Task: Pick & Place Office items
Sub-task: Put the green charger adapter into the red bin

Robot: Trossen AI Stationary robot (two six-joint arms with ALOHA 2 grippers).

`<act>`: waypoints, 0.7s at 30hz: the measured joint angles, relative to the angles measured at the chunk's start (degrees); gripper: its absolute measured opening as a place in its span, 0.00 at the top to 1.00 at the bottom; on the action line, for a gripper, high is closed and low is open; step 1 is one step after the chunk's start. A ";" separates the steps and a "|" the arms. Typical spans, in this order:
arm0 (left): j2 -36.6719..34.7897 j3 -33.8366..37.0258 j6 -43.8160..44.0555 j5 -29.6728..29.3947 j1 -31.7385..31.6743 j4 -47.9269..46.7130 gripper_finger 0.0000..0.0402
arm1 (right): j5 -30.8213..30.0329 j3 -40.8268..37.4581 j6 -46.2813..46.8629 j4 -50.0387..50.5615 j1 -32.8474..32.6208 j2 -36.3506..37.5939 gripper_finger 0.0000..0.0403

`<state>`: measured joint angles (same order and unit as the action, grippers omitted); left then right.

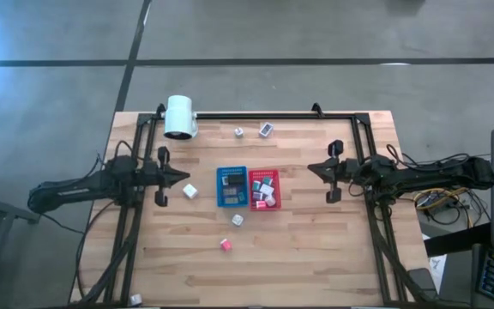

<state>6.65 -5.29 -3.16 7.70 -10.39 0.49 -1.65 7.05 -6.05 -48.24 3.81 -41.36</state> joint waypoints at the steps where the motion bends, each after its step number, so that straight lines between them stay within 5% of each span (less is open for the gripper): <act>1: -0.23 0.55 -0.02 0.06 0.00 -0.12 0.97 | -0.01 0.00 -0.29 0.16 0.00 0.01 0.98; 12: 0.98 4.95 -3.89 0.25 -0.09 2.13 0.96 | -3.61 0.00 -2.78 2.11 -0.02 -2.64 0.98; 16: 0.98 4.95 -3.89 0.22 -0.09 2.29 0.96 | -9.41 2.02 1.06 2.18 0.08 -6.24 0.98; 21: 0.98 4.74 -3.85 0.19 -0.09 2.55 0.96 | -10.41 11.58 3.17 17.36 1.58 -13.28 0.98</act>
<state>7.64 -0.55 -7.01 7.89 -10.48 3.04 -12.06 18.62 -2.88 -30.88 5.39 -54.64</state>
